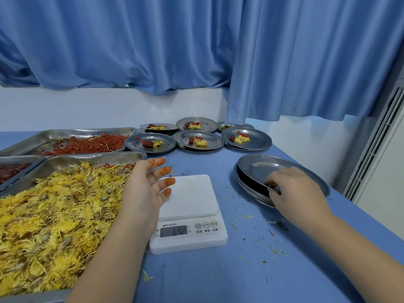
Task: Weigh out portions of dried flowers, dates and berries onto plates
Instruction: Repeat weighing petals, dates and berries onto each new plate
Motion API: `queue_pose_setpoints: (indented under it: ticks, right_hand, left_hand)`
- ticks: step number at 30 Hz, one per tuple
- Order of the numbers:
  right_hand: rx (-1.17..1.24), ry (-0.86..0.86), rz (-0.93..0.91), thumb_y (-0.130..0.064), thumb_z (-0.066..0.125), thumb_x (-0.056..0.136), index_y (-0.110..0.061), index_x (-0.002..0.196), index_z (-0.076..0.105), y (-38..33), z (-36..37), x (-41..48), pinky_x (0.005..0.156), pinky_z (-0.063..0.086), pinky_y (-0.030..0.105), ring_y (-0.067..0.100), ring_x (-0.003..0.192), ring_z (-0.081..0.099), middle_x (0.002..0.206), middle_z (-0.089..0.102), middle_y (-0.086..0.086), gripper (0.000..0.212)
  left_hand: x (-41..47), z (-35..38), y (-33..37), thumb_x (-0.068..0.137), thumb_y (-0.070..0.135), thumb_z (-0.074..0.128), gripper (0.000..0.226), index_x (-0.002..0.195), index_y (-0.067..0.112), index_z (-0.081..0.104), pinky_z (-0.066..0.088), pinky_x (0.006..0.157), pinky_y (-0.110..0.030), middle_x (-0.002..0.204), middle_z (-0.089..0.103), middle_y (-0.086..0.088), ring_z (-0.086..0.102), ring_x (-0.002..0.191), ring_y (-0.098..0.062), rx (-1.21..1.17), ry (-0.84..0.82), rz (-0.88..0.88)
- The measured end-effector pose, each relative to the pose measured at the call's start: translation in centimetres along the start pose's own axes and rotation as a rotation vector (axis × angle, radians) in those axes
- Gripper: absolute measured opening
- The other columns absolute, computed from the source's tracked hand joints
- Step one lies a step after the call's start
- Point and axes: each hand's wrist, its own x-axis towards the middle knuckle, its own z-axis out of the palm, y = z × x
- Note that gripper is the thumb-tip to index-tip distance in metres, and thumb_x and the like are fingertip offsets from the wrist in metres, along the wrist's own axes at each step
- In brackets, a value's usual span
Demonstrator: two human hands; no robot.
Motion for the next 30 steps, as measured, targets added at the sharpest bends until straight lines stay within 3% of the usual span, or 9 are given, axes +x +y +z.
queue_pose_setpoints:
  ticks: [5, 13, 22, 30]
  right_hand:
    - [-0.044, 0.249, -0.161, 0.007, 0.072, 0.069, -0.003, 0.063, 0.064, -0.1, -0.4, 0.5, 0.046, 0.043, 0.036, 0.032, 0.060, 0.051, 0.062, 0.055, 0.009, 0.014]
    - [0.056, 0.449, -0.469, 0.007, 0.070, 0.069, -0.006, 0.066, 0.066, -5.6, -1.3, 1.8, 0.049, 0.039, 0.038, 0.029, 0.059, 0.046, 0.063, 0.053, 0.007, 0.014]
    - [0.143, 0.392, -0.652, 0.009, 0.077, 0.055, -0.007, 0.061, 0.064, -10.2, 1.8, -0.1, 0.042, 0.035, 0.028, 0.026, 0.047, 0.045, 0.056, 0.047, 0.006, 0.022]
    - [0.110, 0.258, -0.628, 0.007, 0.077, 0.053, -0.011, 0.062, 0.065, -10.3, 2.2, -0.9, 0.039, 0.041, 0.031, 0.027, 0.047, 0.049, 0.059, 0.053, 0.004, 0.023]
  left_hand:
    - [0.1, -0.2, 0.1, 0.095, 0.030, 0.047, 0.022, 0.096, 0.018, 0.065, 0.041, 0.063, -0.030, 0.078, 0.065, 0.002, 0.057, 0.065, -0.016, -0.020, 0.024, 0.012]
    - [0.6, -1.1, 1.0, 0.095, 0.029, 0.045, 0.022, 0.091, 0.019, 0.064, 0.043, 0.059, -0.026, 0.076, 0.061, 0.004, 0.058, 0.055, -0.011, -0.177, 0.152, 0.116]
    - [0.8, -2.1, 2.0, 0.096, 0.034, 0.043, 0.028, 0.087, 0.017, 0.064, 0.038, 0.056, -0.027, 0.066, 0.062, 0.005, 0.055, 0.057, -0.013, -0.335, 0.199, 0.173]
    - [0.8, -2.2, 1.9, 0.096, 0.036, 0.042, 0.030, 0.089, 0.017, 0.065, 0.040, 0.053, -0.025, 0.066, 0.062, 0.005, 0.056, 0.055, -0.013, -0.300, 0.207, 0.190]
